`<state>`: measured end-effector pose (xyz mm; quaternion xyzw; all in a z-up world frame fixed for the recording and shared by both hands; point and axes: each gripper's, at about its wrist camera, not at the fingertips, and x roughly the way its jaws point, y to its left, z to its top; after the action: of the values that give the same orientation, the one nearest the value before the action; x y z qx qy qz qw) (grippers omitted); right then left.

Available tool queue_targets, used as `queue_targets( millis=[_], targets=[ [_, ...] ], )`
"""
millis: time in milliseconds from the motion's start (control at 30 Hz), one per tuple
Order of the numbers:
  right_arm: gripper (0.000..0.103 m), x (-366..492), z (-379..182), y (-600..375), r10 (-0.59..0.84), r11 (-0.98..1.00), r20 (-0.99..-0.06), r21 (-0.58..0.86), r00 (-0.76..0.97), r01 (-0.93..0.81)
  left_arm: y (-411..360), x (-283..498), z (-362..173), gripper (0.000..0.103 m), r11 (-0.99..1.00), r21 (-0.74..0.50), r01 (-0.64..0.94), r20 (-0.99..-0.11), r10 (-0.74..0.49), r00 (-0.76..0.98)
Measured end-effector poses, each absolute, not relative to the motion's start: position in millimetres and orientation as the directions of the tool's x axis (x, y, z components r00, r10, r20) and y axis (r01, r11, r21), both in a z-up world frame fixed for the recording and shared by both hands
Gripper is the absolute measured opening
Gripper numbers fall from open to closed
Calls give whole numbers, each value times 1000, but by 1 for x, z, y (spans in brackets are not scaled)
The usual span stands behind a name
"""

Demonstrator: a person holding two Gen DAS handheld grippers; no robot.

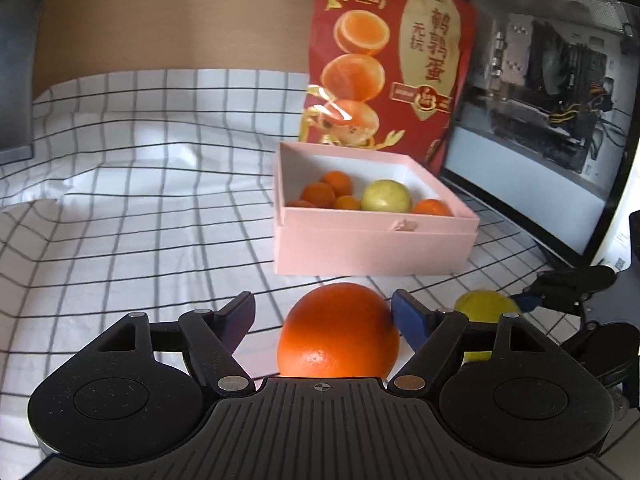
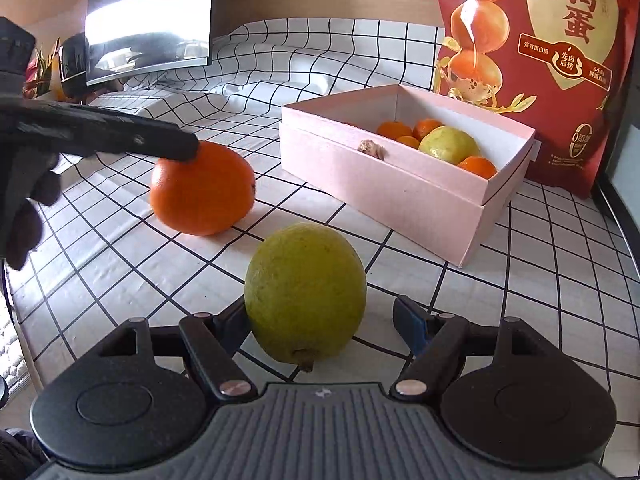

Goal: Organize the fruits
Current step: 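Grasp the large orange with the left tool while the right tool holds the pomelo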

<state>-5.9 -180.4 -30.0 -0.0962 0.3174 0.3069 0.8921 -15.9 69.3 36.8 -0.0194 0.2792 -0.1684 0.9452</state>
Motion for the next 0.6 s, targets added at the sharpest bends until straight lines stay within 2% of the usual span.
queue_targets(
  millis=[233,600],
  targets=[
    [77,-5,-31,-180,486,792,-628,23,608,-610,36,-10,29,82,920,-51,389,-590,-342,731],
    [79,-5,-31,-181,484,793,-629,21,609,-609,19,-6,18,82,912,-47,408,-634,-342,693]
  ],
)
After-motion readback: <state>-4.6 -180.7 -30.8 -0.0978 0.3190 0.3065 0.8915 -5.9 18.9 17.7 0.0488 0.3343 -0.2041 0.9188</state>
